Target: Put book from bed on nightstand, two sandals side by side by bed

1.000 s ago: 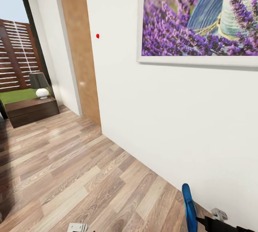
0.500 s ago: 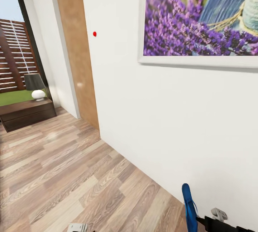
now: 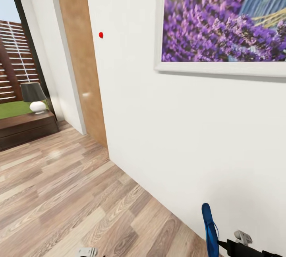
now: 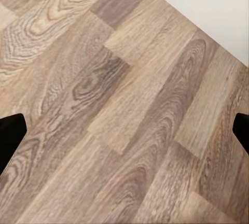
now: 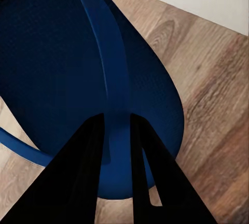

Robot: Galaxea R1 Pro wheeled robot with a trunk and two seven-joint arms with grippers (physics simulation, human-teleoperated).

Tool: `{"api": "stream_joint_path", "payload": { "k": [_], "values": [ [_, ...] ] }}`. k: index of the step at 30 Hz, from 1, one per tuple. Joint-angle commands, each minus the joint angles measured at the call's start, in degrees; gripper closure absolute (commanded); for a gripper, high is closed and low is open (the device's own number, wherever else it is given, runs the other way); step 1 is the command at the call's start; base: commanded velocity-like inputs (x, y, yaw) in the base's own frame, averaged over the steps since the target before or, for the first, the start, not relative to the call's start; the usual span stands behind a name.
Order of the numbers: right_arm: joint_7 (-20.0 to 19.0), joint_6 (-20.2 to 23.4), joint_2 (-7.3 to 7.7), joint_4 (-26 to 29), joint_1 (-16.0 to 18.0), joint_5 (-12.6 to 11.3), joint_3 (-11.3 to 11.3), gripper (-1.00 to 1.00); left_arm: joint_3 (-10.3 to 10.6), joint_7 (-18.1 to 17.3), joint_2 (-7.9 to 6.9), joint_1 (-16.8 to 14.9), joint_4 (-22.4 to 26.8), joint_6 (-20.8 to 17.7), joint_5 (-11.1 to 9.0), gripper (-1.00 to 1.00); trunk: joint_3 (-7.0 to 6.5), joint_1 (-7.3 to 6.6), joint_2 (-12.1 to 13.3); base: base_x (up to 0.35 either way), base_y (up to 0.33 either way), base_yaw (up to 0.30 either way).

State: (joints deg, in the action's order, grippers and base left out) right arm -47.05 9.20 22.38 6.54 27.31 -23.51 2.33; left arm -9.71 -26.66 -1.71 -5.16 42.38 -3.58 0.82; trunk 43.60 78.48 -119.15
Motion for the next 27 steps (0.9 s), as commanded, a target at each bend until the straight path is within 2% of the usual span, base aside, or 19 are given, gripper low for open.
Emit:
{"api": "stream_joint_path", "payload": {
  "k": [1,6,19,27],
  "values": [
    [-0.1,0.6,0.03,0.0,0.0,-0.7,0.1,1.0,-0.2,-0.4,0.04,0.0,0.1,-0.4,0.1,-1.0,0.06,0.02,0.0,0.159,0.0,0.015],
    [0.0,0.6,0.03,0.0,0.0,-0.7,0.1,1.0,-0.2,-0.4,0.04,0.0,0.1,-0.4,0.1,-1.0,0.06,0.02,0.0,0.047,0.0,0.18],
    [0.1,0.6,0.01,0.0,0.0,-0.7,0.1,1.0,-0.2,-0.4,0.04,0.0,0.1,-0.4,0.1,-1.0,0.06,0.02,0.0,0.003,0.0,0.287],
    [0.1,0.6,-0.02,0.0,0.0,-0.7,0.1,1.0,-0.3,-0.4,0.04,0.0,0.1,-0.4,0.1,-1.0,0.06,0.02,0.0,0.112,0.0,0.291]
  ]
}}
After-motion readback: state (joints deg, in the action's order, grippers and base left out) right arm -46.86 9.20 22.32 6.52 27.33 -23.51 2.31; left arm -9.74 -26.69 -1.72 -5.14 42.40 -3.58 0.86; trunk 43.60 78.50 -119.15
